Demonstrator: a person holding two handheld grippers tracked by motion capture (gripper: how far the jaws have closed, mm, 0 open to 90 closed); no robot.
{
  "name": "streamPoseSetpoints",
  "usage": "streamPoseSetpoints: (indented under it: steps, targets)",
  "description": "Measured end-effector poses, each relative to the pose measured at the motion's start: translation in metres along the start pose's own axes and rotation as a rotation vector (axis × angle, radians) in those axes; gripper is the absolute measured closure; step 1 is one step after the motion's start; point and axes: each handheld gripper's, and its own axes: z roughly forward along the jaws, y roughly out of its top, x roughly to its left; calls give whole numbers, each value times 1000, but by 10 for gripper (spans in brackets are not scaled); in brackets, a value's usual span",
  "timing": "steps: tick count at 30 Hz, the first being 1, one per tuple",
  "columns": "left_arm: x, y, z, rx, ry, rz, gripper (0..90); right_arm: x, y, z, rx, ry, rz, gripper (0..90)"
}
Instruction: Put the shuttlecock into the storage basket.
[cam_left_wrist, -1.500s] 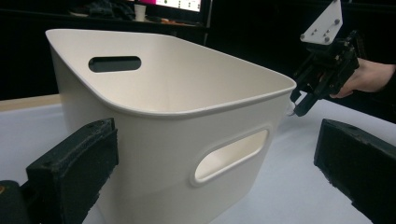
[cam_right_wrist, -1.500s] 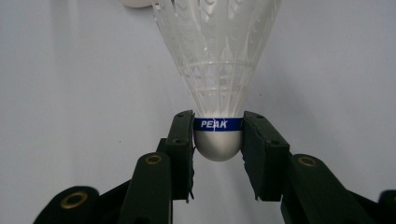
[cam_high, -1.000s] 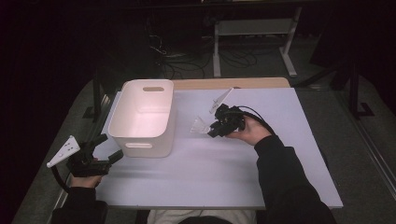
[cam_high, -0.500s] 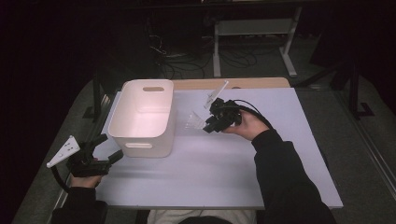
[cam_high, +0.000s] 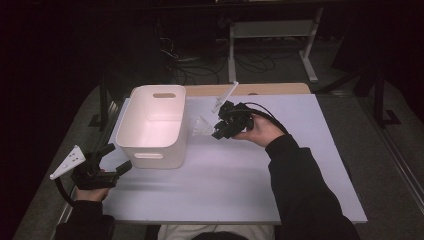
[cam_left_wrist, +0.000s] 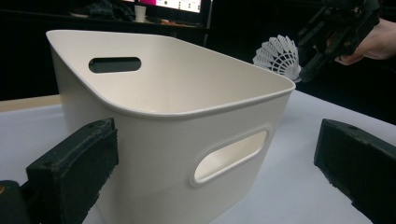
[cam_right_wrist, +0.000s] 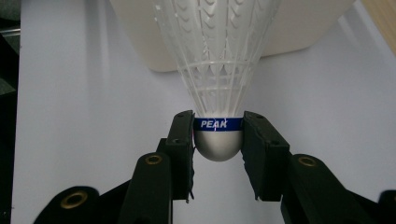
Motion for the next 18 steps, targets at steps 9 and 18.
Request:
streamPoseSetpoints:
  steps: [9,18]
  targets:
    - [0,0,0,-1,-1,1,0,-2,13,-10,-13,-13,-10,640]
    - [0,0,-1,-3,-3,-1,0,-4,27,-17,-41,-20,-23,640]
